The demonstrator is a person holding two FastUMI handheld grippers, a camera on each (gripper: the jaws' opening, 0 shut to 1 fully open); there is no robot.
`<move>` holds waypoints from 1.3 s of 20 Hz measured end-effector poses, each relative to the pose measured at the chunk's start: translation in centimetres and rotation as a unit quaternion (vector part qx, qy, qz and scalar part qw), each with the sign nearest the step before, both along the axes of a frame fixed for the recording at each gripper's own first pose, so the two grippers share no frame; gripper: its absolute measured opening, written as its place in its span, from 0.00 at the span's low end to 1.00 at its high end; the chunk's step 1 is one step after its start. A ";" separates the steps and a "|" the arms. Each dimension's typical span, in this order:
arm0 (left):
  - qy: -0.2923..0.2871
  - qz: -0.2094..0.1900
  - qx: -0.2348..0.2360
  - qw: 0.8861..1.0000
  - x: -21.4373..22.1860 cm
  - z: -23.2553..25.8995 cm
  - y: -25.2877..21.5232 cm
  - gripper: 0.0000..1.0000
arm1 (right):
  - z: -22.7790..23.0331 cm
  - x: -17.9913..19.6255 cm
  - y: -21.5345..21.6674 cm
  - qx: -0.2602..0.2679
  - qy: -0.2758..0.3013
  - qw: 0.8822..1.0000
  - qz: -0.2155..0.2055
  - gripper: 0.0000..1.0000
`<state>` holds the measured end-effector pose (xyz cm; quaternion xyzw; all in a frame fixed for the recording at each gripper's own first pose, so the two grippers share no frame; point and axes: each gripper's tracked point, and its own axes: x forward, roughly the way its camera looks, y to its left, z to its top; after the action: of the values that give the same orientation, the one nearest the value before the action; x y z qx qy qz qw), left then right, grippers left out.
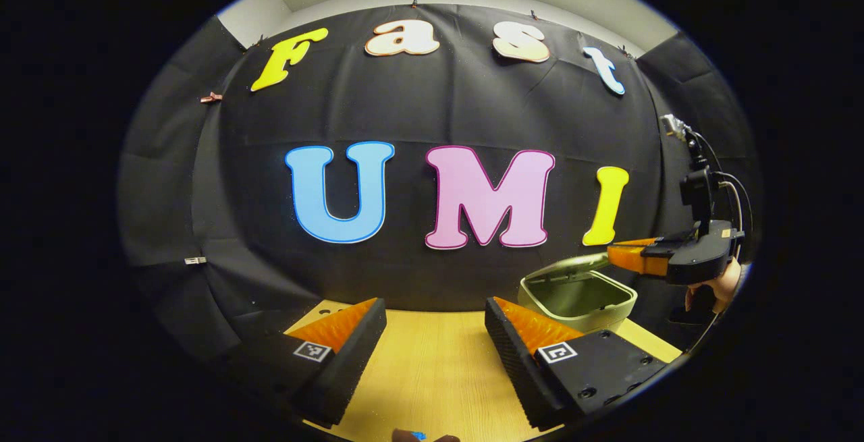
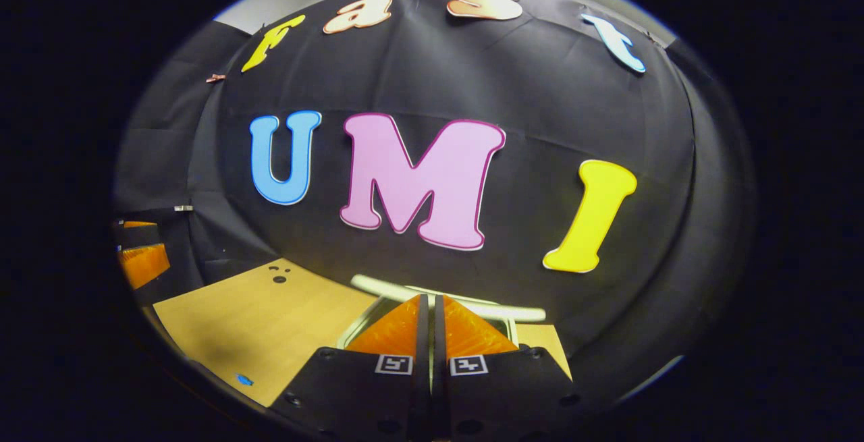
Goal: Press the lid of the desktop garbage bin to open it, pick up the crumpled paper on the desktop and throw it into the bin, then pick up the pop can on the desktop and drop it into the bin, and finally close the garbage bin lid.
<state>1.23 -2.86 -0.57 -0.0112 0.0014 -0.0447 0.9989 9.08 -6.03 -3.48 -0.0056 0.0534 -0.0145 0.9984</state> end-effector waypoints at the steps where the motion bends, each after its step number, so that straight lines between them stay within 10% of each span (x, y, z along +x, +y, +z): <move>1: 0.000 -0.001 0.001 1.000 0.1 0.0 0.0 0.95 | 0.5 -0.1 -0.1 -0.002 -0.011 1.000 0.000 0.06; 18: 0.048 -0.008 0.005 0.999 0.6 -3.9 0.7 0.95 | 0.4 -5.1 3.3 0.004 -0.016 1.000 0.027 0.97; 26: 0.154 -0.044 0.010 0.987 -0.1 -14.6 1.3 0.96 | -1.5 -7.9 3.3 0.005 0.004 1.000 0.031 0.97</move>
<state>1.13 -1.54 -15.17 -0.0081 0.1560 -0.0860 0.9840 1.14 -2.69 -4.94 -0.0023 0.0575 0.0165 0.9982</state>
